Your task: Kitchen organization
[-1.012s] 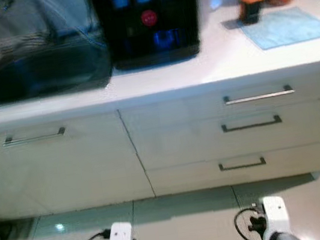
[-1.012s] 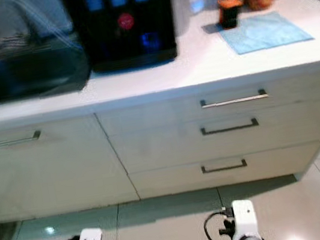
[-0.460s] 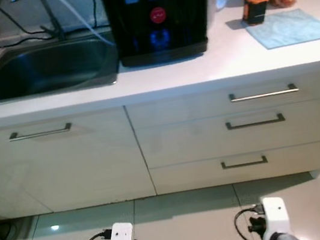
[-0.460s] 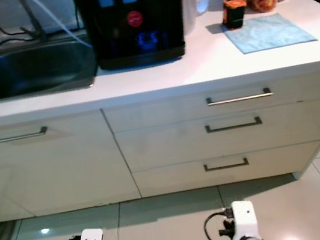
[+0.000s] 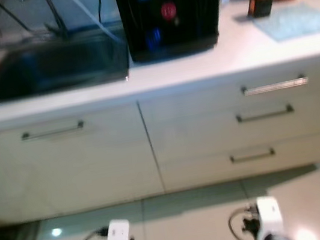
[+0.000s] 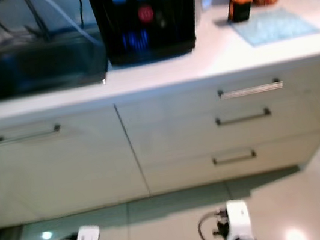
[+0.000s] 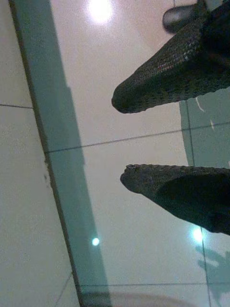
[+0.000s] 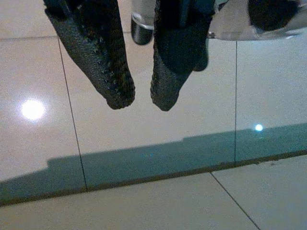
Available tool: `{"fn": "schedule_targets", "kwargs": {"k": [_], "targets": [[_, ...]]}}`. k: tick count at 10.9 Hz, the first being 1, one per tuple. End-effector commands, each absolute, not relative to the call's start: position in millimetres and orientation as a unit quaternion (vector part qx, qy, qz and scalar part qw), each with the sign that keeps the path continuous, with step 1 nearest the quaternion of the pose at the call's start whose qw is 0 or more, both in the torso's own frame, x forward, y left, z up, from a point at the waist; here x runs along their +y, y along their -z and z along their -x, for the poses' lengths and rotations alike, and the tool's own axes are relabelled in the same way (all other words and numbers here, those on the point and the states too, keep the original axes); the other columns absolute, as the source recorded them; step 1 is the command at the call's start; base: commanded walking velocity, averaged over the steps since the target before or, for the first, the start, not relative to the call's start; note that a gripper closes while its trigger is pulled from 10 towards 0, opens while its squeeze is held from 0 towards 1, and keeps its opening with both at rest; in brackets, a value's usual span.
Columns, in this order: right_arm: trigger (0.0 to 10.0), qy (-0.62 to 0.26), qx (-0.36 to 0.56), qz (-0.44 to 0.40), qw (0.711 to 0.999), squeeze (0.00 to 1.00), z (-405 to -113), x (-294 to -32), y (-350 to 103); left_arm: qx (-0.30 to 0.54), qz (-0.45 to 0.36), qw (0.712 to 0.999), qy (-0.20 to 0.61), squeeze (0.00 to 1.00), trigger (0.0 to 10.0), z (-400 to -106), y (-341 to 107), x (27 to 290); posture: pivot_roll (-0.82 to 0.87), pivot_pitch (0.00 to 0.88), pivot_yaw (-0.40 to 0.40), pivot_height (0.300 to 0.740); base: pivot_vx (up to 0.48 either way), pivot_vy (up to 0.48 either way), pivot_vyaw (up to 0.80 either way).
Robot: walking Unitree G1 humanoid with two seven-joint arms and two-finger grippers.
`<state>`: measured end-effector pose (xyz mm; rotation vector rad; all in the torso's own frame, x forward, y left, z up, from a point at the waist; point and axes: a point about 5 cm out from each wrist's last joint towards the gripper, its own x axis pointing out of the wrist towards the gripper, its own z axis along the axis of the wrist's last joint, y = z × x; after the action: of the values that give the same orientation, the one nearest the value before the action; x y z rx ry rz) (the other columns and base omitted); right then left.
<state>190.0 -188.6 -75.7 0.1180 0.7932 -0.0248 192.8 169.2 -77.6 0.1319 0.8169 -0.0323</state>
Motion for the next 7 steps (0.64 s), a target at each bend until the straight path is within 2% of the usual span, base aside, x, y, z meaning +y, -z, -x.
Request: {"fn": "schedule_targets", "kwargs": {"k": [1,7], "targets": [[10.0,0.014,0.386,-0.062,0.920,0.00,-188.9,-187.0,76.5,0.403,-0.065,0.913,0.007,0.00,10.0,-189.1,79.2,173.9,-0.05,0.056,0.075,0.740,0.000,0.480,0.00],[10.0,0.012,0.382,-0.064,0.922,0.00,-190.1,-187.0,75.6,0.397,-0.062,0.916,0.001,0.00,10.0,-193.3,76.9,174.6,-0.04,0.064,0.070,0.740,0.000,0.480,0.00]]}}
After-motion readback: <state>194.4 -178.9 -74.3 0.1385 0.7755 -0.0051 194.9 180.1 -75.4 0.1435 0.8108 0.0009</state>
